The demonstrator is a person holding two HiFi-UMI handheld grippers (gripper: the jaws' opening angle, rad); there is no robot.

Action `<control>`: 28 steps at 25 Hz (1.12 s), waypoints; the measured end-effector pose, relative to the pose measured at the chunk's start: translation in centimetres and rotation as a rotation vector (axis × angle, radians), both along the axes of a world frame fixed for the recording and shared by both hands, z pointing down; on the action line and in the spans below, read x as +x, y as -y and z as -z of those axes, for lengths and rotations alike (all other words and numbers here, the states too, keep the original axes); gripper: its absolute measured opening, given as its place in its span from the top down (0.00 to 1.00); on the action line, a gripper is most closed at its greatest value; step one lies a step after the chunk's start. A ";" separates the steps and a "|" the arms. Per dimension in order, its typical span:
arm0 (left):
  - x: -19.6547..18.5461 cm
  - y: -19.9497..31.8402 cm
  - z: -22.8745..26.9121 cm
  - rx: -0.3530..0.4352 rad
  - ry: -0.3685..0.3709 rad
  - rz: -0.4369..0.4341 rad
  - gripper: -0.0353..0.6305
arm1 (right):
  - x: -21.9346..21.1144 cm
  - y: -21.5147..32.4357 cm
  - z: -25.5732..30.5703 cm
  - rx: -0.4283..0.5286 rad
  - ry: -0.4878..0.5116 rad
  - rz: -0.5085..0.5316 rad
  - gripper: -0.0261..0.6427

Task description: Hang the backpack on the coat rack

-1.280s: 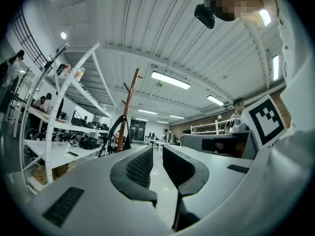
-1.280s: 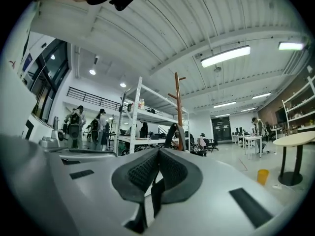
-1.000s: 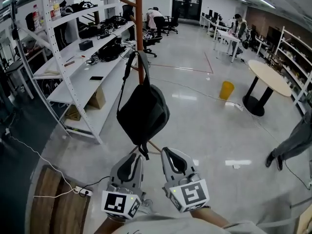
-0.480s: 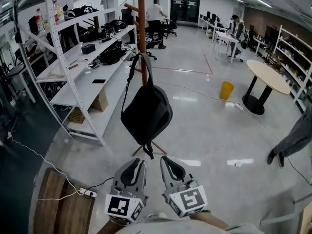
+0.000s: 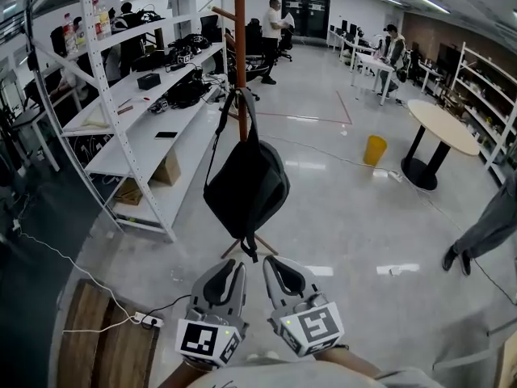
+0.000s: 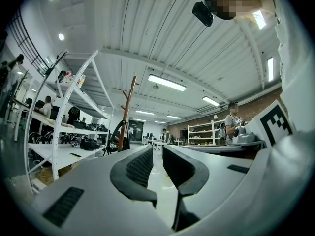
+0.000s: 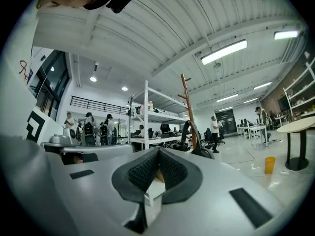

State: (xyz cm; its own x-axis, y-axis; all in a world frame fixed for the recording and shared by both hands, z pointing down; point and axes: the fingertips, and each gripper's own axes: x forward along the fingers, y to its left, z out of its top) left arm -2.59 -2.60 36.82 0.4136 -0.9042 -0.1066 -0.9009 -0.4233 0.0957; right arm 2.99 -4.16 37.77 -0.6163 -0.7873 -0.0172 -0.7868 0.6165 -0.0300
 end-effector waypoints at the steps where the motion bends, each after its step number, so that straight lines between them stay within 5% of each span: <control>1: 0.0 0.0 -0.1 -0.001 0.000 0.000 0.84 | -0.1 0.0 0.0 -0.003 0.004 0.000 0.93; 28: -0.1 -1.0 0.0 0.004 -0.009 0.015 0.84 | 0.0 -0.9 0.6 0.021 0.003 -0.009 0.93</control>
